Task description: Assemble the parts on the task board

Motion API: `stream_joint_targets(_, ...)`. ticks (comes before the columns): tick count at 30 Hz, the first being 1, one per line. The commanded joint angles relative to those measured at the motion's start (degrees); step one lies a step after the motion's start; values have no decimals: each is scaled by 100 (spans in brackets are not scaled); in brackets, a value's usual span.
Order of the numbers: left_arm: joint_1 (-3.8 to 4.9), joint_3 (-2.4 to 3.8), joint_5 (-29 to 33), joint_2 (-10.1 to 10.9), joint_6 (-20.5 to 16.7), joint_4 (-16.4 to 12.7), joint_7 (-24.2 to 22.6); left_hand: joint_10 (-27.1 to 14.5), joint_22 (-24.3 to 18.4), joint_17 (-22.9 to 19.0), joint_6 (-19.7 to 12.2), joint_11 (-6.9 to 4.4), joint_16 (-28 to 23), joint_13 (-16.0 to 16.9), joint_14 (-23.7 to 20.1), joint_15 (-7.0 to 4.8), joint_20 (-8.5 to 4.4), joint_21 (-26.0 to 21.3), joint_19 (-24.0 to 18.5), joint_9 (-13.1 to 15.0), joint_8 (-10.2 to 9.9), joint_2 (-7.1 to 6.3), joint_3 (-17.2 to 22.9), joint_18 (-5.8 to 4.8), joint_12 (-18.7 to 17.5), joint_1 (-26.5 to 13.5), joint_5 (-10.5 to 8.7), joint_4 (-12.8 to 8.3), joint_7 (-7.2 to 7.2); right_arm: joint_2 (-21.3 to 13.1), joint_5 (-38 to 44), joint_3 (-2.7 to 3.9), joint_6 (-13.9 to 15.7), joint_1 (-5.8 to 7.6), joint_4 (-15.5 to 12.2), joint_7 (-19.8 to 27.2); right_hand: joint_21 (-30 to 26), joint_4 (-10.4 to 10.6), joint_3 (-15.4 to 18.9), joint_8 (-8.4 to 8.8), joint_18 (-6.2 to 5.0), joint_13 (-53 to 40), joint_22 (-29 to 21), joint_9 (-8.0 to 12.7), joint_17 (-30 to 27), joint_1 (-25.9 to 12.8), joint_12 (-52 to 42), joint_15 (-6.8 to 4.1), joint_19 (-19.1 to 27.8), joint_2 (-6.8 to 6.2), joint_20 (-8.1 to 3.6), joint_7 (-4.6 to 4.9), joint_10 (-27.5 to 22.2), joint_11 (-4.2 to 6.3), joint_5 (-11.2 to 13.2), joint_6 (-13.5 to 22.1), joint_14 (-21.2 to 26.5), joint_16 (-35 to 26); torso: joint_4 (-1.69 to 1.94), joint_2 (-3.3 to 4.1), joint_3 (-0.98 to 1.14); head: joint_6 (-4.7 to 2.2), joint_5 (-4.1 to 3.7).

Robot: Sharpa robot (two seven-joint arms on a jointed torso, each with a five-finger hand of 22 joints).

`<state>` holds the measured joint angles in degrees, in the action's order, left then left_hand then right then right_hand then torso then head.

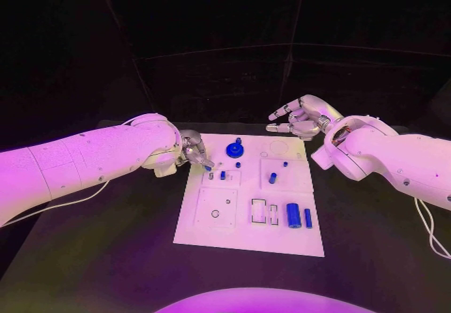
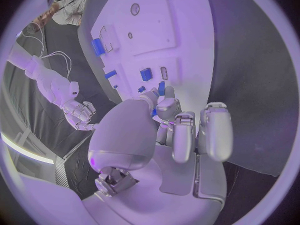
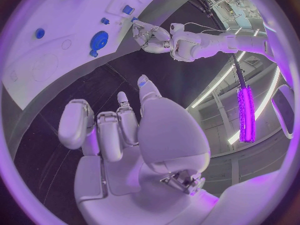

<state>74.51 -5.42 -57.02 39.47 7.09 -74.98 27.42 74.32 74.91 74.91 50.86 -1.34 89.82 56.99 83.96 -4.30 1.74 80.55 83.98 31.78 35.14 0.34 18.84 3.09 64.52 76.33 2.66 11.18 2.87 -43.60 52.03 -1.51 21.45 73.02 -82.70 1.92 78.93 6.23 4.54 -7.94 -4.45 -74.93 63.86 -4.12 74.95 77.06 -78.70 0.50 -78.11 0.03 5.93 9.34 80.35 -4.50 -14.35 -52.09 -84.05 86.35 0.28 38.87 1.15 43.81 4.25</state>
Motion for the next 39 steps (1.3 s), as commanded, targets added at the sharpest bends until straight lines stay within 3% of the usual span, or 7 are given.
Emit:
stream_joint_targets(1,-5,-8,-318,-12,45,-41,68,47,254,1509,-33,-14,18,-5,604,-49,-34,-26,99,274,33,-70,699,-15,-16,-20,23,-656,-16,10,-24,3,-36,10,-1,60,-37,-3,40,-12,-61,-276,-9,7,730,14,17,-53,36,63,11,8,-9,7,-23,46,-417,-32,-3,1,2,5,2)
stream_joint_targets(39,-70,-70,-366,-89,172,-149,221,66,283,1509,-41,-14,18,-5,604,-50,-35,-12,111,304,65,-175,982,-20,-9,-114,25,-729,-13,39,-31,3,-59,8,31,80,-40,4,50,-16,-62,-273,-12,7,730,17,19,-53,35,73,10,8,-10,7,-14,49,-417,-33,0,-3,3,37,-16)
